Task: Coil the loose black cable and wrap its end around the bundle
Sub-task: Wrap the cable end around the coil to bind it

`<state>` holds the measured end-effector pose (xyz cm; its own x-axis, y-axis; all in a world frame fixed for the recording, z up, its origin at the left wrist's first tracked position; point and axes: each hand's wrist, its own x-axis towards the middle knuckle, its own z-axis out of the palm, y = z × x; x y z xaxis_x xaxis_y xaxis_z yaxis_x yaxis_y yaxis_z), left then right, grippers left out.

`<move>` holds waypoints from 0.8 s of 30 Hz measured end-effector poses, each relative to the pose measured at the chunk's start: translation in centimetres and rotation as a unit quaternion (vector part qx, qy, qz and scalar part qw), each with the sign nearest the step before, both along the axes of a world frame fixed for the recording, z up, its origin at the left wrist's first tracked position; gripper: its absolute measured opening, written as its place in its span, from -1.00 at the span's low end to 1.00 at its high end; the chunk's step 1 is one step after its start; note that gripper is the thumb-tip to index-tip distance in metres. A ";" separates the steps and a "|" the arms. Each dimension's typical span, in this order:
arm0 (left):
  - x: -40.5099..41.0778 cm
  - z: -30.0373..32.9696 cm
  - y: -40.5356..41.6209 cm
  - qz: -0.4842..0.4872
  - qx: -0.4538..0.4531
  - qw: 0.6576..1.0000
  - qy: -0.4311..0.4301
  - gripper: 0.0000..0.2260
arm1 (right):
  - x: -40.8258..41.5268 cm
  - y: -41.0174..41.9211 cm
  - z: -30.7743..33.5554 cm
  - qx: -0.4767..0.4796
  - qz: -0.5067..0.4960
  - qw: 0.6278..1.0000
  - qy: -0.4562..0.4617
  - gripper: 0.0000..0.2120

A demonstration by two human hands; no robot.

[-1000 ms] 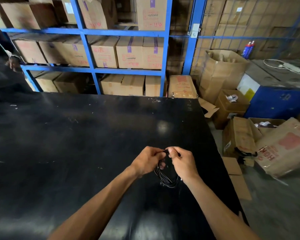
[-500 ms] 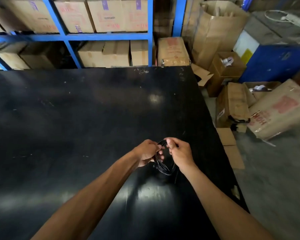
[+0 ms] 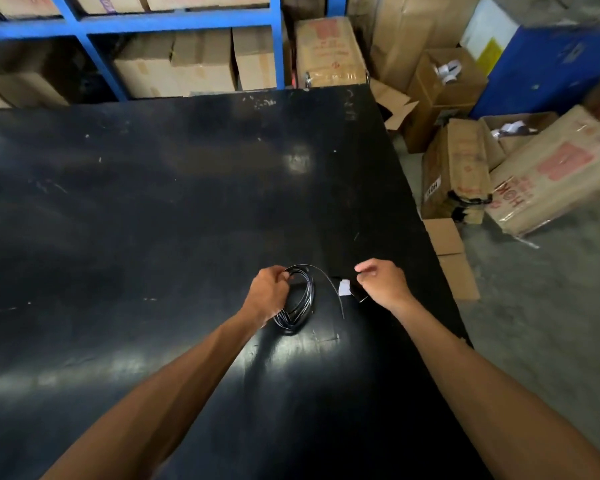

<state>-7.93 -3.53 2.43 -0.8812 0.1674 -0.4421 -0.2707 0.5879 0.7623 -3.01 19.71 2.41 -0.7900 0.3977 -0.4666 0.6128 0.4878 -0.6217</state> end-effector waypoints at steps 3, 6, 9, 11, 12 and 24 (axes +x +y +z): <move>0.3 0.0 -0.5 0.000 0.009 1.000 0.009 -0.78 | 0.8 0.2 -1.5 0.083 0.085 0.993 -0.021 -0.66; 0.6 0.2 -1.2 -0.017 0.000 1.000 0.022 -0.78 | 1.0 -0.5 -2.8 0.159 0.152 0.975 -0.036 -0.54; 0.7 0.4 -1.9 -0.023 -0.006 0.999 0.025 -0.76 | 1.0 -0.7 -3.7 0.192 0.160 0.968 -0.038 -0.54; 0.7 0.5 -2.4 -0.016 -0.004 1.000 0.022 -0.73 | 1.2 -0.4 -4.2 0.188 0.137 0.972 -0.042 -0.56; 0.8 0.6 -2.6 -0.013 -0.002 1.000 0.019 -0.72 | 1.4 -0.2 -4.2 0.179 0.120 0.976 -0.041 -0.57; 2.2 4.0 -3.0 0.018 0.060 0.998 0.010 -0.72 | 4.0 -1.7 3.4 -0.258 0.007 0.961 0.096 -0.86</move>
<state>-5.78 -6.49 6.41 -0.8960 0.1864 -0.4031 -0.2738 0.4829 0.8318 0.95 18.00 5.81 -0.8850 0.1410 -0.4437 0.4580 0.0923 -0.8841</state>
